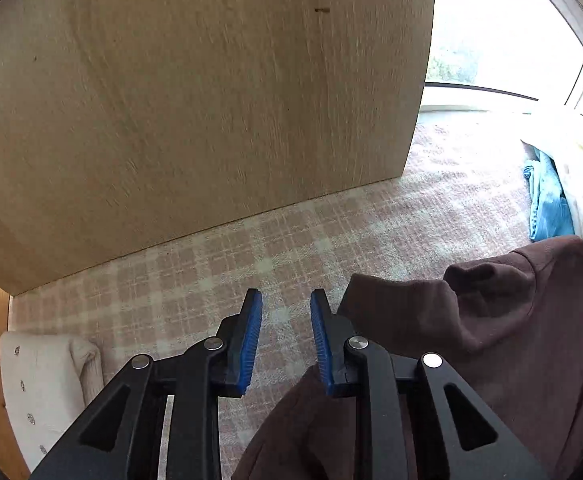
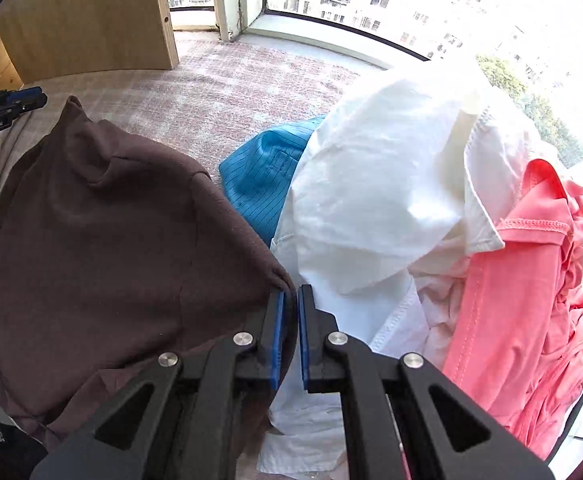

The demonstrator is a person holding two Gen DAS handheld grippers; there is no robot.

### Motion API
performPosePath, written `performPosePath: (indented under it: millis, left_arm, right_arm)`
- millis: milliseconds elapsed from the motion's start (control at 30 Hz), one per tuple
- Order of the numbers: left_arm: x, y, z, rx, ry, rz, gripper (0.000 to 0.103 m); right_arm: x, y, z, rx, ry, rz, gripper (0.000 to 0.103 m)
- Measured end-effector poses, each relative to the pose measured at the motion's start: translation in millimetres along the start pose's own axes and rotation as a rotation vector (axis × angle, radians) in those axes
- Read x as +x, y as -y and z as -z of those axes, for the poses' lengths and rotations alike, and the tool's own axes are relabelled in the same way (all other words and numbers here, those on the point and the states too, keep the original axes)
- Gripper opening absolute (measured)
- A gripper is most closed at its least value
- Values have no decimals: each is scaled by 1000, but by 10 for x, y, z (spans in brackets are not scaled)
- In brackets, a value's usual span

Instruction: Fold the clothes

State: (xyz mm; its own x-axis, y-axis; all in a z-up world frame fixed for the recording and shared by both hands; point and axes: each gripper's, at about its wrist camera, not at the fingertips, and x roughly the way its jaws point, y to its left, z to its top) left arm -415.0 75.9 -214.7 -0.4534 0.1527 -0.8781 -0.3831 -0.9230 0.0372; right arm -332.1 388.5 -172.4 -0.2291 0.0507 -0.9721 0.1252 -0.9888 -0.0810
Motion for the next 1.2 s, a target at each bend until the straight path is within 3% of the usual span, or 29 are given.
performPosePath:
  millis: [133, 200, 233, 367, 500, 600, 633, 667, 700, 833, 967, 1033, 1133, 1167, 1200]
  left_arm:
    - [-354, -236, 272, 69, 10, 54, 48]
    - [-412, -308, 419, 98, -19, 87, 48]
    - [-407, -316, 470, 113, -38, 97, 49]
    - [-145, -196, 600, 177, -116, 88, 50]
    - [77, -37, 662, 202, -183, 127, 47]
    - [116, 70, 719, 220, -205, 153, 10]
    - [101, 82, 728, 219, -204, 154, 8]
    - [83, 83, 735, 214, -204, 160, 5]
    - [41, 65, 738, 201, -200, 169, 4]
    - [-247, -40, 743, 145, -152, 205, 4]
    - [-703, -180, 708, 118, -72, 176, 3]
    - [-887, -263, 645, 94, -35, 151, 3]
    - [-992, -363, 471, 69, 39, 107, 3]
    - [-895, -405, 401, 49, 41, 99, 4]
    - [-731, -438, 340, 25, 11, 86, 4]
  right_arm:
    - [-96, -96, -96, -33, 78, -25, 27]
    - [-77, -152, -172, -53, 101, -74, 43]
    - [-46, -189, -213, -63, 104, -101, 44]
    - [200, -390, -435, -119, 90, -106, 44]
    - [299, -381, -407, -153, 59, -118, 44]
    - [400, -390, -405, -167, 52, -130, 42]
    - [415, -384, -394, -166, 48, -142, 35]
    - [421, -377, -380, -160, 33, -157, 6]
    - [421, -385, -364, -162, 17, -162, 3]
    - [79, -465, -256, -240, 46, -197, 3]
    - [-503, -272, -388, -184, 196, -203, 2]
    - [-615, -169, -570, -144, 266, -161, 2]
    - [-293, -105, -916, -96, 359, -53, 8]
    - [-89, -90, -995, -65, 270, -54, 14]
    - [115, -75, -1074, -33, 181, -54, 15]
